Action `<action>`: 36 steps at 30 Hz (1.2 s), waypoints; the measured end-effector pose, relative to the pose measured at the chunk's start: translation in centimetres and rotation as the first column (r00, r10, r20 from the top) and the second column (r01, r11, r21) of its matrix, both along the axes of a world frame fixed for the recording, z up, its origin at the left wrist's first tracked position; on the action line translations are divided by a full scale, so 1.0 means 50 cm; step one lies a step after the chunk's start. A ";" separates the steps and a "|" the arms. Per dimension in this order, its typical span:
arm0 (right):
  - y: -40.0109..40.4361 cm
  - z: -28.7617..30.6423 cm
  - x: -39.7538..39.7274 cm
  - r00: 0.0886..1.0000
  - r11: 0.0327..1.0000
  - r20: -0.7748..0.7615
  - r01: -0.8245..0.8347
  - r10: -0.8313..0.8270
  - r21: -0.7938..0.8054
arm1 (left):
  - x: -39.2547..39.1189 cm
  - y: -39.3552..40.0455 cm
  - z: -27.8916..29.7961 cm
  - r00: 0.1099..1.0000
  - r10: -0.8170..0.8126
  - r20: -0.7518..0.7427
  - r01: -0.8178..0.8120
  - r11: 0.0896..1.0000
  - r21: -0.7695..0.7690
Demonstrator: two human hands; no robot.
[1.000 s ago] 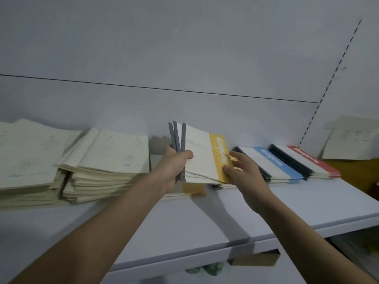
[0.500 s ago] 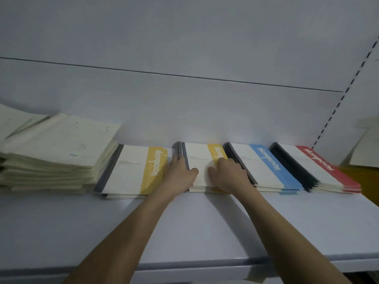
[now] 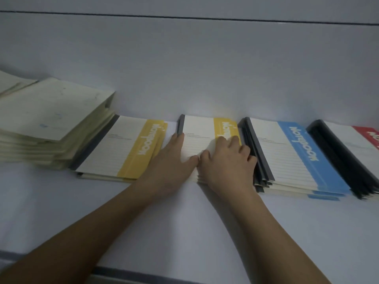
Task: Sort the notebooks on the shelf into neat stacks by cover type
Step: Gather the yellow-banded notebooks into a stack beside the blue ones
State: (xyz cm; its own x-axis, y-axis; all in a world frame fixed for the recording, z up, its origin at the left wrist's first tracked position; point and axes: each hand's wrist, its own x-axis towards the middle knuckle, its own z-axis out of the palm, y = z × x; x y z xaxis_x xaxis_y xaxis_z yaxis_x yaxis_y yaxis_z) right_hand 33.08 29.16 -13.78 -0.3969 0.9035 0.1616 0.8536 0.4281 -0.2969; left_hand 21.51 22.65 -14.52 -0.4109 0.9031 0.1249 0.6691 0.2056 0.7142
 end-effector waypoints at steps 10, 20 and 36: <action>0.005 0.019 0.009 0.989 0.991 -0.149 0.001 0.019 0.132 | 0.002 -0.005 -0.007 0.945 0.092 -0.315 -0.030 0.980 0.197; -0.111 0.048 -0.086 0.824 0.849 -0.246 -0.434 0.510 0.302 | -0.107 -0.186 0.059 0.850 0.320 -0.418 -0.149 0.908 0.392; -0.258 0.066 -0.181 0.796 0.794 0.034 -0.598 0.604 -0.111 | -0.277 -0.430 0.064 0.991 0.128 -0.025 -0.105 0.899 0.426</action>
State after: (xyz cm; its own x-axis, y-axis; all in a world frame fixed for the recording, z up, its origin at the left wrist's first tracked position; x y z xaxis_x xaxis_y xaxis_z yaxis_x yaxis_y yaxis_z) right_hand 24.02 16.28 -10.45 -0.8714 0.4882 0.0471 0.4512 0.8356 -0.3132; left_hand 7.68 1.16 -11.34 -0.4927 0.7067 0.5078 0.6968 -0.0292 0.7167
